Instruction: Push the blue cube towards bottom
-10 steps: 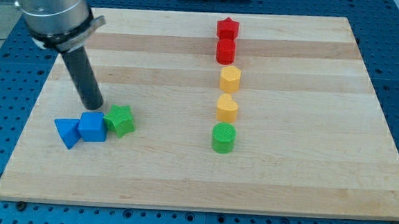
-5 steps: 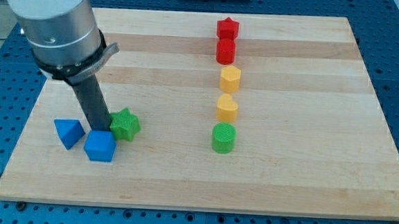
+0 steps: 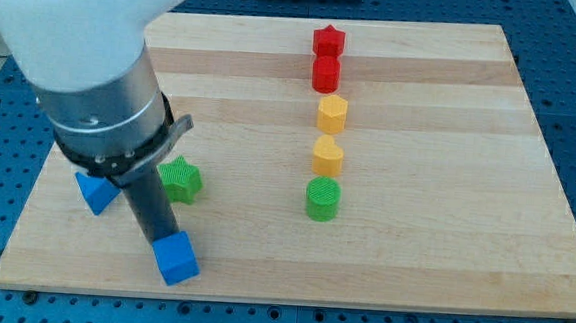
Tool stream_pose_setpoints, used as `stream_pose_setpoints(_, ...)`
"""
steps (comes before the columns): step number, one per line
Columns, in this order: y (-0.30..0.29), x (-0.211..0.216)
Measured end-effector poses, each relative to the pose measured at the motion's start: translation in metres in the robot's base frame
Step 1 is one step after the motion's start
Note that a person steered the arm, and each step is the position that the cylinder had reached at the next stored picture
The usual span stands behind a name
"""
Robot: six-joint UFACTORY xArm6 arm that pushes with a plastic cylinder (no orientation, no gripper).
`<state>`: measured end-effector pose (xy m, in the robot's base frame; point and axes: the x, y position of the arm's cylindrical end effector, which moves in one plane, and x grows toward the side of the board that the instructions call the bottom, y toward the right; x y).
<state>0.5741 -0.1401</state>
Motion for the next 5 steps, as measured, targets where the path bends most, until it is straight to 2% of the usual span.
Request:
stream_pose_setpoints(2,-0.003,0.008)
stream_pose_setpoints(4,-0.077,0.023)
stream_pose_setpoints(5,-0.071,0.043)
